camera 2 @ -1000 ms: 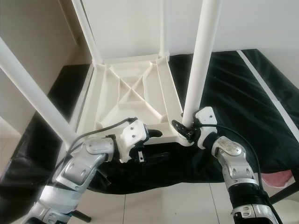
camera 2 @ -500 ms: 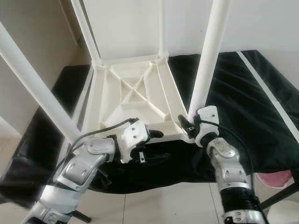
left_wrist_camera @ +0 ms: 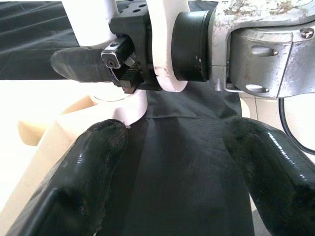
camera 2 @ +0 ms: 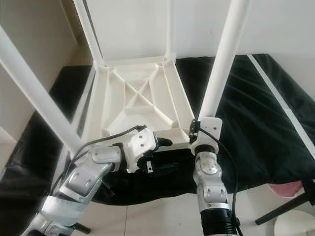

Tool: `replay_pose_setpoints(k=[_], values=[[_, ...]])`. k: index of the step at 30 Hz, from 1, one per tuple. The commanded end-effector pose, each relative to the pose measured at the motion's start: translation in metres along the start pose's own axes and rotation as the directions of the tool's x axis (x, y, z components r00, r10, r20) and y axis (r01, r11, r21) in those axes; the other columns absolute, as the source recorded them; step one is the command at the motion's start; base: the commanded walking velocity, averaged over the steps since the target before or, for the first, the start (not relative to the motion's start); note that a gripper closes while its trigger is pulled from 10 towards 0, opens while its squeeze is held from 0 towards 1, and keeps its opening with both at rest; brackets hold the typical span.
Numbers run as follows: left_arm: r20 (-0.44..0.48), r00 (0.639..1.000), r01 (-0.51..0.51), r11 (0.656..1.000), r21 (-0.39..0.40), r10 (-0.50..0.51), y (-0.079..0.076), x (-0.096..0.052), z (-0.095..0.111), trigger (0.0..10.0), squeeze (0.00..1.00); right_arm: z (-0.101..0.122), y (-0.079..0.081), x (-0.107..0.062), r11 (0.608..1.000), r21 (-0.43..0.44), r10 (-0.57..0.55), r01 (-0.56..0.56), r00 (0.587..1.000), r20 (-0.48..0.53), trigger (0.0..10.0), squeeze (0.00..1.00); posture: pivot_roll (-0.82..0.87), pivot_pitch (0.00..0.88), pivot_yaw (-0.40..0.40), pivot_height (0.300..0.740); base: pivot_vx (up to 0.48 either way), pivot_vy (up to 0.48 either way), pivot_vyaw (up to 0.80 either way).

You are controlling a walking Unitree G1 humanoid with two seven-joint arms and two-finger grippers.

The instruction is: Building children table

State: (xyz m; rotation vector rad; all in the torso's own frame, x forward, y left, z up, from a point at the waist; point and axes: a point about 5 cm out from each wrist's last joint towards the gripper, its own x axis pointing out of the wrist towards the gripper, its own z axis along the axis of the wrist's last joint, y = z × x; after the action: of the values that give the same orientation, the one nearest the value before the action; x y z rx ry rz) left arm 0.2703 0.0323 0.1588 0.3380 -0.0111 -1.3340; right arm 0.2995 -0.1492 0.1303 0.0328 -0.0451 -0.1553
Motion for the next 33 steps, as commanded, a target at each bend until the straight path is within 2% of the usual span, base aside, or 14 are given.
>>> replay_pose_setpoints(k=[1, 14, 15, 16, 28, 29, 32, 33], values=[[-0.006, 1.0, -0.023, 1.0, -0.01, 0.023, -0.001, -0.001, -0.002, 10.0, 0.0, -0.021, 0.001, -0.008, 0.999, 0.032, 0.001, 0.002, 0.993, -0.118, 10.0, 0.0, -0.08, 0.034, 0.041, 0.74, 0.0, 0.0, 0.0], [-0.003, 0.999, -0.034, 0.999, -0.01, 0.034, 0.001, -0.001, -0.001, 10.0, 0.0, -0.019, 0.006, -0.01, 0.999, 0.014, -0.04, 0.042, 0.994, -0.1, 10.0, 0.0, -0.08, 0.026, 0.041, 0.74, 0.0, 0.0, 0.0], [-0.004, 0.999, -0.035, 0.999, -0.011, 0.034, 0.001, -0.001, -0.001, 10.0, 0.0, -0.018, 0.007, -0.01, 0.999, 0.016, -0.034, 0.036, 0.994, -0.099, 10.0, 0.2, -0.08, 0.026, 0.042, 0.74, 0.0, 0.0, 0.0], [-0.004, 0.999, -0.034, 0.999, -0.011, 0.034, 0.001, -0.001, -0.002, 10.0, 0.0, -0.018, 0.007, -0.011, 0.999, 0.017, -0.029, 0.03, 0.995, -0.096, 10.0, 1.0, -0.08, 0.025, 0.043, 0.74, 0.0, 0.0, 0.0], [-0.001, 1.0, -0.024, 1.0, -0.009, 0.024, -0.001, 0.0, -0.001, 10.0, 0.0, -0.009, 0.003, -0.015, 1.0, 0.009, 0.02, -0.02, 0.999, -0.029, 10.0, 1.0, -0.08, 0.024, 0.045, 0.74, 0.0, 0.0, 0.0], [-0.001, 1.0, -0.021, 1.0, -0.008, 0.021, -0.001, 0.0, -0.001, 10.0, 0.0, -0.005, -0.004, -0.016, 0.999, 0.011, 0.05, -0.05, 0.999, 0.004, 10.0, 1.0, -0.08, 0.024, 0.045, 0.74, 0.0, 0.0, 0.0], [0.0, 1.0, -0.019, 1.0, -0.007, 0.019, -0.001, 0.0, -0.001, 10.0, 0.0, -0.004, -0.008, -0.017, 0.998, 0.015, 0.065, -0.065, 0.998, 0.02, 10.0, 1.0, -0.08, 0.024, 0.045, 0.74, 0.0, 0.0, 0.0], [0.001, 1.0, -0.017, 1.0, -0.006, 0.017, -0.001, 0.001, 0.0, 10.0, 0.0, -0.001, -0.017, -0.018, 0.994, 0.001, 0.113, -0.113, 0.993, 0.044, 10.0, 1.0, -0.08, 0.024, 0.045, 0.74, 0.0, 0.0, 0.0]])
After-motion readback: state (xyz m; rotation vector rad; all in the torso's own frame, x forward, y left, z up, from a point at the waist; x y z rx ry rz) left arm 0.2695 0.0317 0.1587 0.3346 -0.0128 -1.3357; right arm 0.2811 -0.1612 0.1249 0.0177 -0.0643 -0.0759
